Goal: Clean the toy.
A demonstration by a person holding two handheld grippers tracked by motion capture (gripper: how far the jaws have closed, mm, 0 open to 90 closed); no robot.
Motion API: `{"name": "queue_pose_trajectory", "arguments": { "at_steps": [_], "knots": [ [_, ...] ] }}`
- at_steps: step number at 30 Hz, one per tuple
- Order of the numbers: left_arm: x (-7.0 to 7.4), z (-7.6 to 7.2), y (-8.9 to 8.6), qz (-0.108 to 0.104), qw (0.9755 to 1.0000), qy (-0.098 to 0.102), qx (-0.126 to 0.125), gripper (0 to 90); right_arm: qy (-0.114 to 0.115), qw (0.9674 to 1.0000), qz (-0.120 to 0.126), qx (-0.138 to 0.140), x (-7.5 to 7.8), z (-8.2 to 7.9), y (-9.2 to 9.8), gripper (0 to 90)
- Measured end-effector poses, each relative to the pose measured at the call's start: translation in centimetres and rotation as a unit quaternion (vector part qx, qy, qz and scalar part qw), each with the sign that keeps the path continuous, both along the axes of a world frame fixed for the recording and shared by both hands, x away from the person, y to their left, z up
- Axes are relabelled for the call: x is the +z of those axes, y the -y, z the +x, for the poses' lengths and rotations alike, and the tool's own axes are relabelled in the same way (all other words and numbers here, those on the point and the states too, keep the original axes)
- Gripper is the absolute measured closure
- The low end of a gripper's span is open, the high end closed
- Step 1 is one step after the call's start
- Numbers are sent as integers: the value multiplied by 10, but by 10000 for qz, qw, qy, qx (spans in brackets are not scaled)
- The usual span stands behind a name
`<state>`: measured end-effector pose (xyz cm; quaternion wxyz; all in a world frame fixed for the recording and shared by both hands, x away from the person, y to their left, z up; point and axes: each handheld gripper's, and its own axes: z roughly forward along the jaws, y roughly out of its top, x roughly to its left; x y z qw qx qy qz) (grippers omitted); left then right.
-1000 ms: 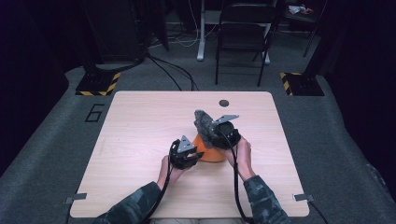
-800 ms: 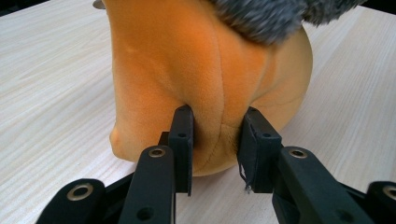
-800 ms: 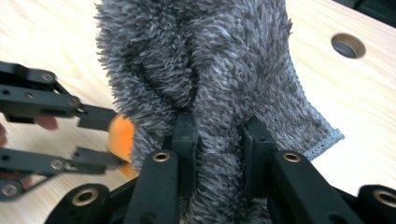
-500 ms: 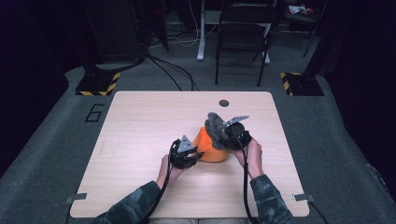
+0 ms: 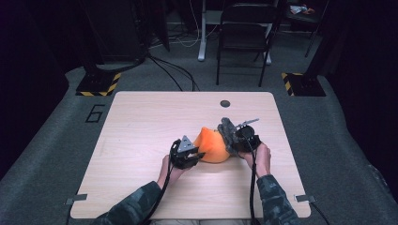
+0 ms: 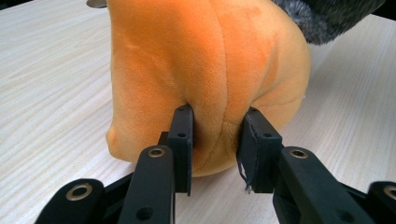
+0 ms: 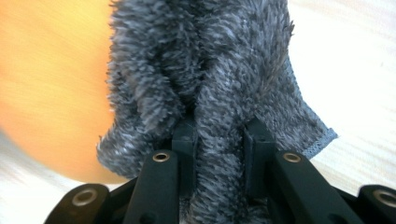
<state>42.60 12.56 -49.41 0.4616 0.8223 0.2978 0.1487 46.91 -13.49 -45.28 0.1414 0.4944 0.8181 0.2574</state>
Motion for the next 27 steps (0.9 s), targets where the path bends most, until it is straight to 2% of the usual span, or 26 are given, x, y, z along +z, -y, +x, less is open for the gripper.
{"name": "queue_pose_trajectory", "arguments": {
  "at_steps": [4,6,7,9,11,13,15,17,19,22,23,24,25,27],
  "knots": [
    [-1,0,-2,-39,10000,-11,31,682,-254,9996,-101,-122,-16,6,4,709],
    [-1,1,-2,-26,10000,-17,36,682,-333,9990,-284,-134,-22,6,3,709],
    [-1,1,-2,-21,10000,-9,25,682,-348,9986,-385,-108,-24,7,3,710],
    [-1,2,-2,-64,10000,-51,24,682,-388,9984,-382,-119,-25,7,4,710],
    [-2,2,-3,-88,9999,-56,49,683,-321,9986,-412,-116,-22,8,6,710],
    [-2,3,-5,-101,9999,-89,60,683,-293,9988,-346,-160,-15,8,10,710],
    [-3,4,-6,-175,9997,-126,109,683,-116,9993,-301,-192,-6,7,13,710],
    [-2,4,-7,-168,9995,-227,106,682,34,9998,-60,-188,10,2,17,710],
    [-2,4,-6,-154,9997,-159,135,682,314,9990,284,-104,33,-6,17,710],
    [-2,3,-5,-142,9997,-165,114,682,639,9949,755,187,59,-18,5,710],
    [-2,4,-6,-150,9997,-175,116,682,669,9942,794,290,63,-20,0,710],
    [-2,4,-6,-142,9997,-190,97,682,657,9941,743,438,64,-22,-10,709],
    [-3,3,-6,-189,9996,-182,144,682,592,9952,633,463,63,-23,-17,709],
    [-2,3,-7,-157,9996,-148,164,671,551,9969,127,549,54,-21,-31,710]
  ]
}}
